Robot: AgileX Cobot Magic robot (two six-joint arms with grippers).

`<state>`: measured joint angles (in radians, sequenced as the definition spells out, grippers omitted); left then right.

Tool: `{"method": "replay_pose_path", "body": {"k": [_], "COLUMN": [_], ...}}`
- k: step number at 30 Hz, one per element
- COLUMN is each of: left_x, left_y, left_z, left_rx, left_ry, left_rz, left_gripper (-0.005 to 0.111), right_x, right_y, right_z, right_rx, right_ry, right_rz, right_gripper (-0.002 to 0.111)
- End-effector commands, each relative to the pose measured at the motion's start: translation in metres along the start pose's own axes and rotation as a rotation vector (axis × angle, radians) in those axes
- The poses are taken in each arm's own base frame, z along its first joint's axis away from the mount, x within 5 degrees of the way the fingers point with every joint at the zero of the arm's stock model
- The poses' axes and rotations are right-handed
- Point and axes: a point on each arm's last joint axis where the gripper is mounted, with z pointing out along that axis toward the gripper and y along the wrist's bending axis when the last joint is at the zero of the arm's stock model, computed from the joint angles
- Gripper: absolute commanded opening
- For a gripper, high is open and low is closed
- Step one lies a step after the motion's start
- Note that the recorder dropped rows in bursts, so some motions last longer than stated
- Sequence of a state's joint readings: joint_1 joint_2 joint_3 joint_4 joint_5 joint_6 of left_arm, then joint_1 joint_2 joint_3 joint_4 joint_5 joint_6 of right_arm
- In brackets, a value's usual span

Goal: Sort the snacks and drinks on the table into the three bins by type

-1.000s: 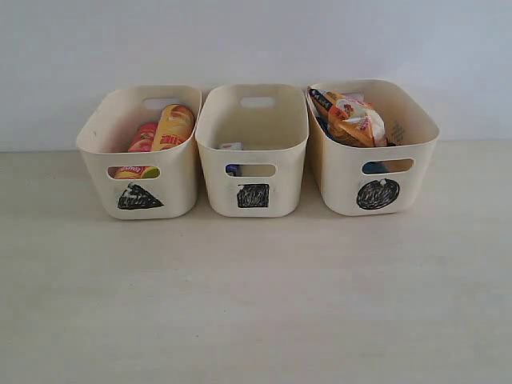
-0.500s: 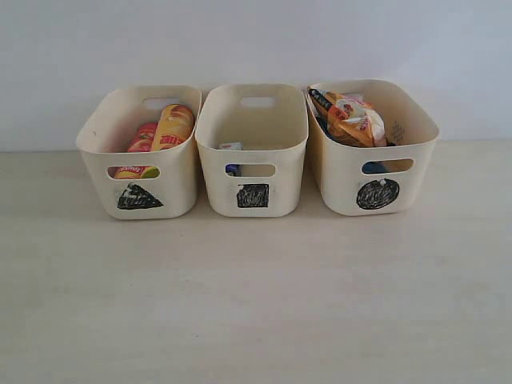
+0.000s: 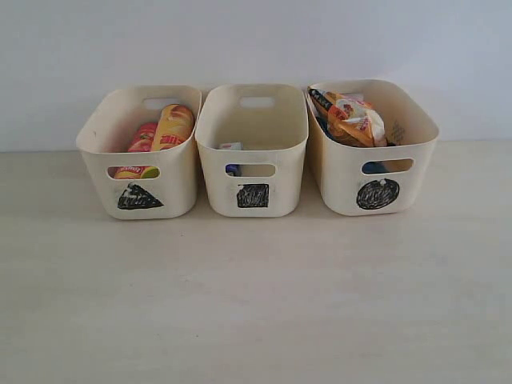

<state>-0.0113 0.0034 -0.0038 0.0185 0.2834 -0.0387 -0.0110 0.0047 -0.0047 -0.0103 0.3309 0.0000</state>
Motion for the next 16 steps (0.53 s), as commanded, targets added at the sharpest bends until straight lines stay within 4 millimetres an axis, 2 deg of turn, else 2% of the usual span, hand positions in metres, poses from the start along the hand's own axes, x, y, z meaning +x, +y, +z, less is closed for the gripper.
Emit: {"method": "replay_pose_path", "body": {"k": [1,16], "left_x": [0.0012,0.0012], "left_y": [0.0000,0.0000], "left_z": [0.0001,0.0001], "left_rx": [0.000,0.000], "left_ry": [0.001,0.001], "left_rz": [-0.002,-0.002], "left_gripper": [0.004,0.004], "right_x": [0.0010,0.0002], "right_y": [-0.0003,-0.0003], "right_z": [0.0001,0.0001], "right_rx": [0.006,0.006], "right_ry": [-0.004,-0.013], "right_rz": [0.002,0.002], "right_gripper": [0.002,0.002]}}
